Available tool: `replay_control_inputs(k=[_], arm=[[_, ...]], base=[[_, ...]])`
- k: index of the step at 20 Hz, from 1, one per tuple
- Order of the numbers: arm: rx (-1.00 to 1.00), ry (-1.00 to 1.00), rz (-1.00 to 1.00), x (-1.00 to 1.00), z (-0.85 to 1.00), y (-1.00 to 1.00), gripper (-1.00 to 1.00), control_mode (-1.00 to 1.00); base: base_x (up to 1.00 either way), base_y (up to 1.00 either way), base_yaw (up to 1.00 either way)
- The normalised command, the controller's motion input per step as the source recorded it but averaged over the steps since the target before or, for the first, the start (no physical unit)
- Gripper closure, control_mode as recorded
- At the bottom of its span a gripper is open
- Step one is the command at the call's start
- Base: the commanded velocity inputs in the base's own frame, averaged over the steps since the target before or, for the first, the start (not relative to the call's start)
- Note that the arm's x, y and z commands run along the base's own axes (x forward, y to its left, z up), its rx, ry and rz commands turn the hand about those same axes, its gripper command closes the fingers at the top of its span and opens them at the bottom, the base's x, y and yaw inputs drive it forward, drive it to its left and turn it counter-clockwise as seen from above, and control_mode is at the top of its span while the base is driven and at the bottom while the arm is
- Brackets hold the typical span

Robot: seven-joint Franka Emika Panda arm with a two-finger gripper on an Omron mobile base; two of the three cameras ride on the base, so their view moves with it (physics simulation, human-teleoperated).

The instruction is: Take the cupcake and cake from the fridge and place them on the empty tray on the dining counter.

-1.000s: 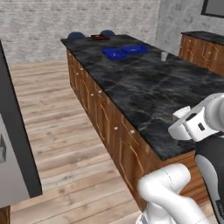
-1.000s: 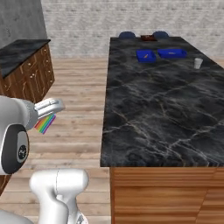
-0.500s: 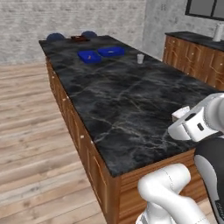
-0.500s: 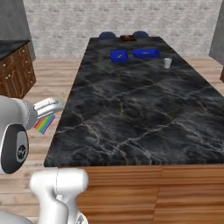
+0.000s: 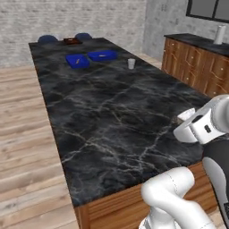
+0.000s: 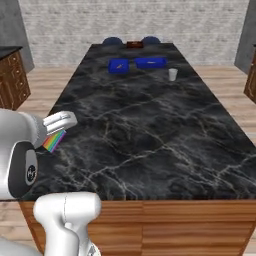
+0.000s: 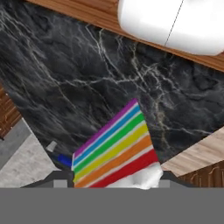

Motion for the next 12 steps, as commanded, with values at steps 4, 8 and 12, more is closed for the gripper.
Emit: replay_control_inputs(k=[4, 8, 12], arm=[[0.00, 0.00, 0.00, 0.00, 0.00, 0.00, 1.00, 1.00], [0.00, 0.00, 0.00, 0.00, 0.00, 0.00, 1.00, 1.00], [0.00, 0.00, 0.00, 0.00, 0.00, 0.00, 1.00, 1.00]], base=[[0.44, -1.00, -0.01], [-0.47, -1.00, -0.23], [0.02, -1.00, -0.67]])
